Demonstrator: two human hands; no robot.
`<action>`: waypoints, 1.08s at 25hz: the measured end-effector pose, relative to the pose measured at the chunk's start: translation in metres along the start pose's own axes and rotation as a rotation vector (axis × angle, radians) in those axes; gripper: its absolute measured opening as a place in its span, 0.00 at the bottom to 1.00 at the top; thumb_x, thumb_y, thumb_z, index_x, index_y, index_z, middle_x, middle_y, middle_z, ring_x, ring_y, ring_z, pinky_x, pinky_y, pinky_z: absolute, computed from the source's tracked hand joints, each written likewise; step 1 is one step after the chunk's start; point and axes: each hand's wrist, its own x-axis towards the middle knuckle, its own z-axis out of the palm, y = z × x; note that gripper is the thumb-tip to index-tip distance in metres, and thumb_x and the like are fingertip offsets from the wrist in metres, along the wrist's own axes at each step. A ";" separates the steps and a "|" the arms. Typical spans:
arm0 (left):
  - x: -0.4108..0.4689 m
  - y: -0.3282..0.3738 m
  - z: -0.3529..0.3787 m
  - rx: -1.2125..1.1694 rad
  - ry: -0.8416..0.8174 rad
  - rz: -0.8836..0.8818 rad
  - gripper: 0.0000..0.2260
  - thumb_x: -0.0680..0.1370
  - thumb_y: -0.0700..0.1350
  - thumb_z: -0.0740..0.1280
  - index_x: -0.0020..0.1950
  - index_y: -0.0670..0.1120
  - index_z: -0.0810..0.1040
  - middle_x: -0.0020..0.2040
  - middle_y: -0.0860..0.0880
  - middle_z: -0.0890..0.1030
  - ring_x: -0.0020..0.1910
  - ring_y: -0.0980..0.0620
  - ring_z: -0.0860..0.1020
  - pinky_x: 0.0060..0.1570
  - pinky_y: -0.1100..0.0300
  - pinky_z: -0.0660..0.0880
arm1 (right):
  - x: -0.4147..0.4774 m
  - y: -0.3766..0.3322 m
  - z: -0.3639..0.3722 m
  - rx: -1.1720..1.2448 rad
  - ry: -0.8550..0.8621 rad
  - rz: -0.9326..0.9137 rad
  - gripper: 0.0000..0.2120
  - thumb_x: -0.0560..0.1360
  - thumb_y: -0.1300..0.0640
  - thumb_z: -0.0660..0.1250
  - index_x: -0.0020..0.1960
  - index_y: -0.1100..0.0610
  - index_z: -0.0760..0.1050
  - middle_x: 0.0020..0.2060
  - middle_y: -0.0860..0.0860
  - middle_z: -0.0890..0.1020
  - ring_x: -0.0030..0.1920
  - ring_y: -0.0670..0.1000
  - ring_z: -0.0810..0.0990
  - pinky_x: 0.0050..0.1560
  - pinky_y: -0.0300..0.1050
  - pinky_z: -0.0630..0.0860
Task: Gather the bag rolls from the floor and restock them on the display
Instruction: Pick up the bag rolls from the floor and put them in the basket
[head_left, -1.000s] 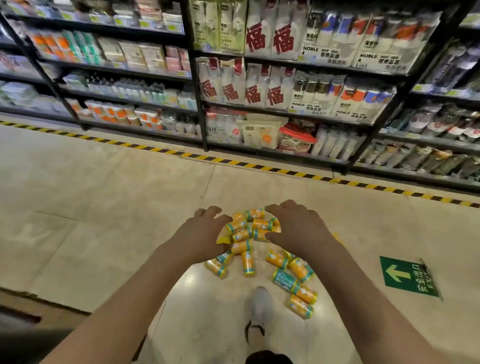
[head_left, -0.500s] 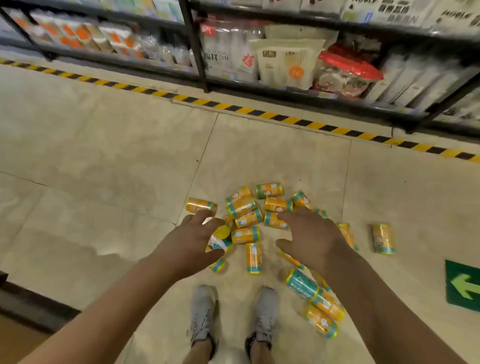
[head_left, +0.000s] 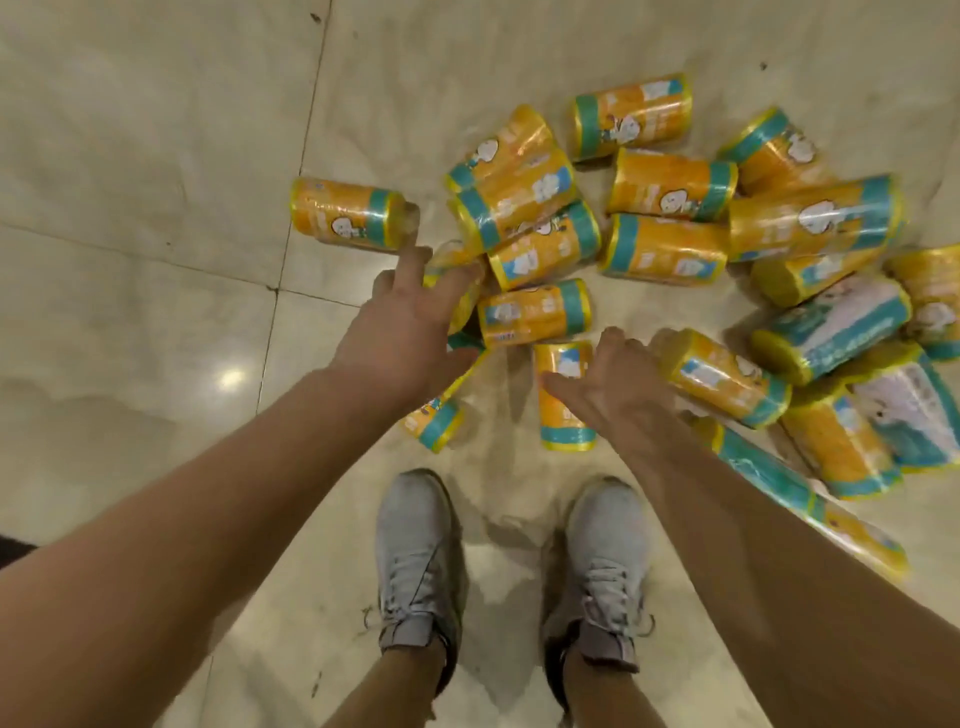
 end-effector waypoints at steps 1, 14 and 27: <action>0.008 -0.003 0.008 -0.002 0.026 -0.008 0.38 0.73 0.52 0.75 0.79 0.56 0.61 0.78 0.40 0.57 0.70 0.33 0.65 0.61 0.40 0.72 | 0.013 -0.002 0.012 0.048 0.006 0.031 0.38 0.72 0.37 0.72 0.69 0.60 0.64 0.64 0.59 0.73 0.66 0.61 0.73 0.61 0.54 0.72; 0.018 -0.004 -0.048 -0.283 0.225 -0.067 0.29 0.66 0.43 0.77 0.66 0.45 0.72 0.64 0.43 0.71 0.59 0.41 0.74 0.54 0.50 0.75 | -0.023 -0.003 -0.072 0.038 0.126 -0.104 0.34 0.67 0.44 0.78 0.64 0.61 0.71 0.58 0.57 0.74 0.59 0.59 0.75 0.52 0.47 0.70; -0.226 0.118 -0.596 -0.132 0.437 0.275 0.36 0.67 0.51 0.76 0.75 0.53 0.72 0.64 0.46 0.76 0.64 0.49 0.73 0.57 0.71 0.61 | -0.419 -0.200 -0.473 -0.024 0.381 -0.776 0.38 0.65 0.48 0.80 0.73 0.46 0.70 0.62 0.49 0.72 0.65 0.47 0.70 0.58 0.32 0.61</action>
